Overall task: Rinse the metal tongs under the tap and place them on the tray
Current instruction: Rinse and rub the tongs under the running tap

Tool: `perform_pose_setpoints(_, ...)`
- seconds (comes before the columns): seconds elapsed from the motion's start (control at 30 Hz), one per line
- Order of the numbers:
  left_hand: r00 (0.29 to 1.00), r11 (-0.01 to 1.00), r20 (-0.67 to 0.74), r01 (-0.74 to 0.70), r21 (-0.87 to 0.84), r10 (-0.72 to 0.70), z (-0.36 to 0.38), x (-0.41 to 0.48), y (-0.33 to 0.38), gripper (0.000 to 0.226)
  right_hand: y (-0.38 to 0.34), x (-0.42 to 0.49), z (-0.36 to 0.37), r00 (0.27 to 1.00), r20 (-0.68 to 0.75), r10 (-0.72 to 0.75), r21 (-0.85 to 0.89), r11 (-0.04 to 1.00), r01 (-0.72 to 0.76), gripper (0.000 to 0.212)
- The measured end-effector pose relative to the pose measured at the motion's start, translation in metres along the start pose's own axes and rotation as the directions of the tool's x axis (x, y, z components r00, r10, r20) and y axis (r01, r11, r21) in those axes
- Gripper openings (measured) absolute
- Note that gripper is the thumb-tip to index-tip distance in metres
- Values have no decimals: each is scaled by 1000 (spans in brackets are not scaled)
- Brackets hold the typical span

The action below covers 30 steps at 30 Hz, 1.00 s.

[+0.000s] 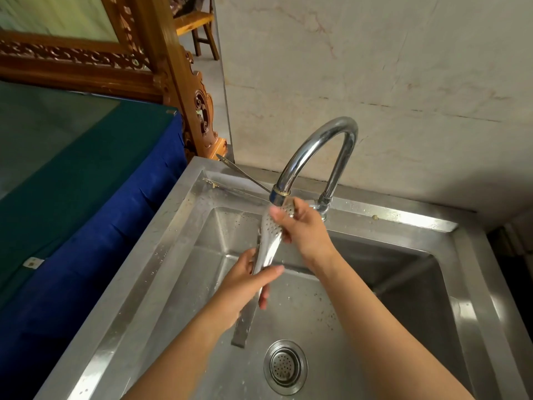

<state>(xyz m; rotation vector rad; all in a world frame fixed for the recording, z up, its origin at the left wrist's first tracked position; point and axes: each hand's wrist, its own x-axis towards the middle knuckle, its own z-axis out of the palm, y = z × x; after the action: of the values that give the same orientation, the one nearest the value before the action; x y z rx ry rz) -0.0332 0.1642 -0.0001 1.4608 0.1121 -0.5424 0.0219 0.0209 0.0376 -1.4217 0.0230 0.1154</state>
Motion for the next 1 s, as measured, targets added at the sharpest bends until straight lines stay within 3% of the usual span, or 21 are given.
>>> perform_pose_setpoints(0.1, 979, 972, 181, 129, -195, -94, -4, -15, -8, 38, -5, 8, 2, 969, -242, 45, -66, 996, -63, 32)
perform_pose_setpoints(0.17, 951, 942, 284, 202, -268, -124, -4, -24, -16, 34, -3, 9, 3, 955, -280, 95, -59, 992, -116, 42)
perform_pose_setpoints(0.23, 941, 918, 311, 235, -319, -132, -5, -29, -22, 32, 2, 4, 0, 984, -150, 91, -106, 989, -108, 35)
perform_pose_setpoints(0.3, 944, 909, 299, 242, -341, -139, -6, -33, -25, 31, 8, -1, 0, 992, 91, 88, -99, 992, -79, 15)
perform_pose_setpoints(0.37, 945, 903, 289, 251, -349, -151, -10, -35, -28, 31, 11, -3, 2, 962, 231, 144, -87, 988, -127, 40)
perform_pose_setpoints(0.4, 947, 902, 282, 252, -350, -155, -11, -36, -30, 32, 12, -3, 5, 959, 237, 156, -100, 986, -136, 46)
perform_pose_setpoints(0.5, 957, 920, 241, 236, -313, -164, -12, -37, -31, 37, 8, -3, 23, 993, 55, 107, -142, 985, -98, 22)
perform_pose_setpoints(0.57, 962, 950, 230, 205, -237, -150, -10, -38, -28, 42, 5, 0, 32, 985, -151, 87, -102, 989, -103, 31)
perform_pose_setpoints(0.63, 965, 962, 224, 182, -205, -135, -8, -38, -26, 44, -1, 5, 37, 931, -318, 179, 22, 983, -182, 45)
perform_pose_setpoints(0.7, 969, 965, 207, 177, -195, -136, -8, -38, -25, 45, -2, 5, 34, 913, -352, 208, 51, 978, -204, 49)
perform_pose_setpoints(0.77, 969, 967, 201, 179, -180, -142, -12, -38, -25, 47, 4, 0, 28, 977, -194, 88, -107, 988, -110, 38)
perform_pose_setpoints(0.83, 967, 966, 206, 187, -180, -149, -18, -39, -27, 48, 9, -6, 23, 996, 88, 25, -141, 990, -13, 6)
perform_pose_setpoints(0.9, 960, 955, 228, 212, -210, -163, -23, -40, -30, 48, 11, -2, 16, 975, 219, 27, -131, 991, 2, 35)
perform_pose_setpoints(0.93, 954, 945, 250, 228, -235, -167, -25, -41, -33, 47, 9, -1, 15, 976, 218, 23, -136, 991, 7, 35)
perform_pose_setpoints(1.0, 941, 929, 294, 251, -272, -169, -24, -44, -36, 44, 1, -3, 16, 994, 112, -13, -193, 981, 35, 10)
